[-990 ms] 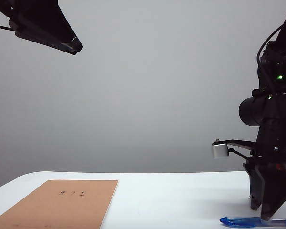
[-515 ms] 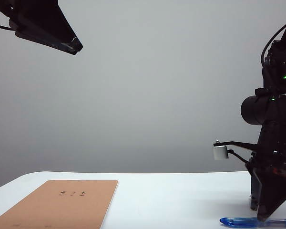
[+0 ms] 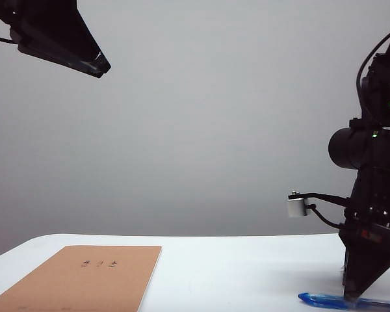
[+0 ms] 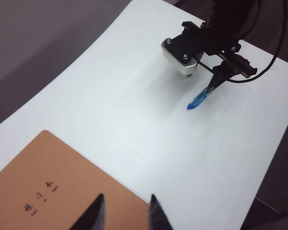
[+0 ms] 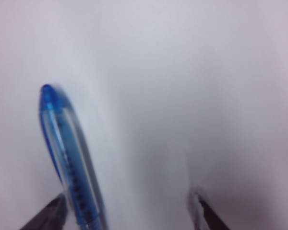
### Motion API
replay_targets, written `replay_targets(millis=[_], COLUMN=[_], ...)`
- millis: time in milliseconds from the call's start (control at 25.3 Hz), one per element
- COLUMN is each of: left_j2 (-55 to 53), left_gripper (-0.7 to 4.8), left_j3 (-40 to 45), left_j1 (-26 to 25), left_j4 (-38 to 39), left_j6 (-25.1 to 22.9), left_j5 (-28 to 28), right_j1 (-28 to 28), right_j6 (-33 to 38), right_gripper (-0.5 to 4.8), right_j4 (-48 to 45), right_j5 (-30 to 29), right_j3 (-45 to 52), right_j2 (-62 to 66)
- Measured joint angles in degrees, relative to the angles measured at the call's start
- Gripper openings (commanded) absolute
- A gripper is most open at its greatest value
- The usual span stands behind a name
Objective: Pick up a pen on the table and place it on the notebook.
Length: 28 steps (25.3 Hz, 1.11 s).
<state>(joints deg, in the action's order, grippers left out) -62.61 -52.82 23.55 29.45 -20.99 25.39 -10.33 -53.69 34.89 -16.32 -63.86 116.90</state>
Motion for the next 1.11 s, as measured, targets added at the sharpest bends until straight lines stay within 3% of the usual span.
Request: replay_targets(millis=[40, 158, 317, 436, 713, 950, 990, 1109], left_j2=[0.0, 0.0, -0.5, -0.8, -1.1, -1.1, -1.1, -1.1], left_gripper=[1.15, 1.15, 1.15, 1.15, 1.15, 1.14, 1.14, 1.14], left_j3=[0.0, 0.0, 0.0, 0.0, 0.0, 0.0, 0.0, 0.0], left_j1=[0.0, 0.0, 0.0, 0.0, 0.0, 0.0, 0.0, 0.0], left_j4=[0.1, 0.0, 0.0, 0.1, 0.0, -2.8, -3.1, -3.1], left_j6=[0.0, 0.0, 0.0, 0.0, 0.0, 0.0, 0.0, 0.1], left_j5=[0.0, -0.2, -2.3, -2.7, -2.7, -2.9, -2.9, -4.0], right_j1=[0.0, 0.1, 0.1, 0.2, 0.2, -0.1, 0.0, -0.3], right_j6=[-0.2, -0.7, -1.0, -0.7, 0.7, 4.9, 7.6, 15.1], right_gripper=[2.42, 2.1, 0.49, 0.16, -0.05, -0.04, -0.05, -0.05], right_j4=[-1.5, -6.7, -9.3, -9.2, -8.6, 2.4, 5.8, 3.9], right_j5=[0.4, 1.9, 2.9, 2.7, 2.8, 2.5, -0.2, -9.5], right_j3=[1.0, 3.6, 4.5, 4.3, 4.1, 0.4, -1.7, -9.3], right_j2=[-0.3, -0.5, -0.9, -0.9, -1.0, -2.9, -3.7, -9.2])
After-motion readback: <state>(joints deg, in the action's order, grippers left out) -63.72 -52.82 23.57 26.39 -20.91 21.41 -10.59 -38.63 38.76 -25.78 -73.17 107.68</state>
